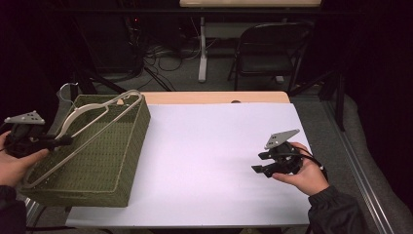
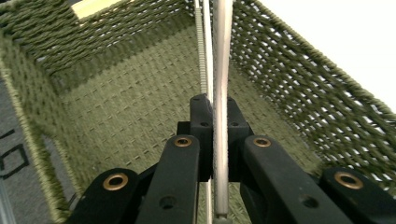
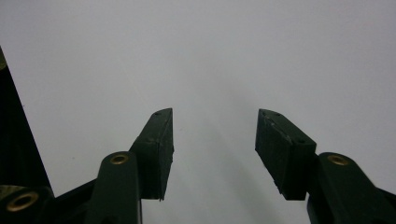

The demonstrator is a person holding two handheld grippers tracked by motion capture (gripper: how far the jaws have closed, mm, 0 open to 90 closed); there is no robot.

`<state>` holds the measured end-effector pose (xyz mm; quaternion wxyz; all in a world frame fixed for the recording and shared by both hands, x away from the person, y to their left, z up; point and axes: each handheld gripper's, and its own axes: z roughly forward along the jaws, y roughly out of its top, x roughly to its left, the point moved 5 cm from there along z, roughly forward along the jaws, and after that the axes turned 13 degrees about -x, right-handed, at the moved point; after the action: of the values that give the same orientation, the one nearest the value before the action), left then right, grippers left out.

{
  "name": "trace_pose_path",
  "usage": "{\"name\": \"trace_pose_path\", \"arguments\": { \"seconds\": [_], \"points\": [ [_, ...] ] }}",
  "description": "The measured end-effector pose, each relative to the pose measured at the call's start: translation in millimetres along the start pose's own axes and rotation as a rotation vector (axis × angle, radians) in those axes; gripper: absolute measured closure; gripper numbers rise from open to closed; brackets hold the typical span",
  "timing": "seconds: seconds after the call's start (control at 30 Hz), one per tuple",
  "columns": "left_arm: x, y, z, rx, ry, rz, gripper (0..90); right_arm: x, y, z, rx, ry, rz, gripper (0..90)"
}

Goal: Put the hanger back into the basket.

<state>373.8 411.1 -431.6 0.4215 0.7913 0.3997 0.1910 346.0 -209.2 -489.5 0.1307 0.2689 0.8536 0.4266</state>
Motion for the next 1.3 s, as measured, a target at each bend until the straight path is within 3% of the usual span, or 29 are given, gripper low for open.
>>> {"name": "trace_pose_path", "arguments": {
  "seconds": [0.2,0.43,0.47,0.57,0.83,0.87,0.9,0.93,1.0,1.07,1.2,1.27,1.3],
  "points": [
    [7.7,-12.1,7.4,0.022,0.004,-0.015,87.1,1.1,-1.7,1.2,0.019,0.002,-0.005,46.5],
    [13.1,-35.6,22.9,0.040,-0.012,-0.036,87.0,0.4,-4.1,2.6,0.000,0.004,0.004,46.5],
    [13.5,-37.9,24.1,0.044,-0.012,-0.037,87.0,0.3,-5.3,0.8,0.034,0.007,0.003,46.5],
    [13.0,-44.0,28.5,0.042,-0.024,-0.039,87.0,0.4,-6.6,3.7,0.003,0.002,0.009,46.5],
    [13.5,-58.8,41.5,0.075,-0.027,-0.055,87.0,1.3,-6.9,3.6,0.023,0.004,0.007,46.5],
    [13.9,-61.0,43.2,0.078,-0.028,-0.059,87.0,1.6,-7.2,4.4,0.019,0.004,0.008,46.5],
    [13.9,-62.9,44.9,0.080,-0.031,-0.066,86.9,2.0,-7.5,8.5,-0.035,-0.001,0.015,46.5],
    [14.0,-64.5,46.4,0.084,-0.029,-0.070,86.9,2.0,-7.5,8.5,-0.035,-0.001,0.015,46.5],
    [14.4,-66.0,48.8,0.087,-0.020,-0.072,86.8,1.5,-8.4,5.2,0.017,0.007,0.010,46.5],
    [15.7,-65.9,48.9,0.089,-0.001,-0.081,86.0,1.1,-8.5,5.4,0.010,0.006,0.011,46.5],
    [20.3,-63.1,42.6,0.050,0.052,-0.096,75.6,1.6,-8.5,4.9,0.004,0.005,0.015,46.5],
    [20.9,-61.1,38.6,0.031,0.081,-0.080,69.3,1.4,-8.6,4.6,0.005,0.004,0.015,46.5],
    [21.9,-60.1,36.2,0.028,0.103,-0.072,61.7,1.5,-8.5,5.7,-0.016,0.002,0.019,46.5]
  ]
}}
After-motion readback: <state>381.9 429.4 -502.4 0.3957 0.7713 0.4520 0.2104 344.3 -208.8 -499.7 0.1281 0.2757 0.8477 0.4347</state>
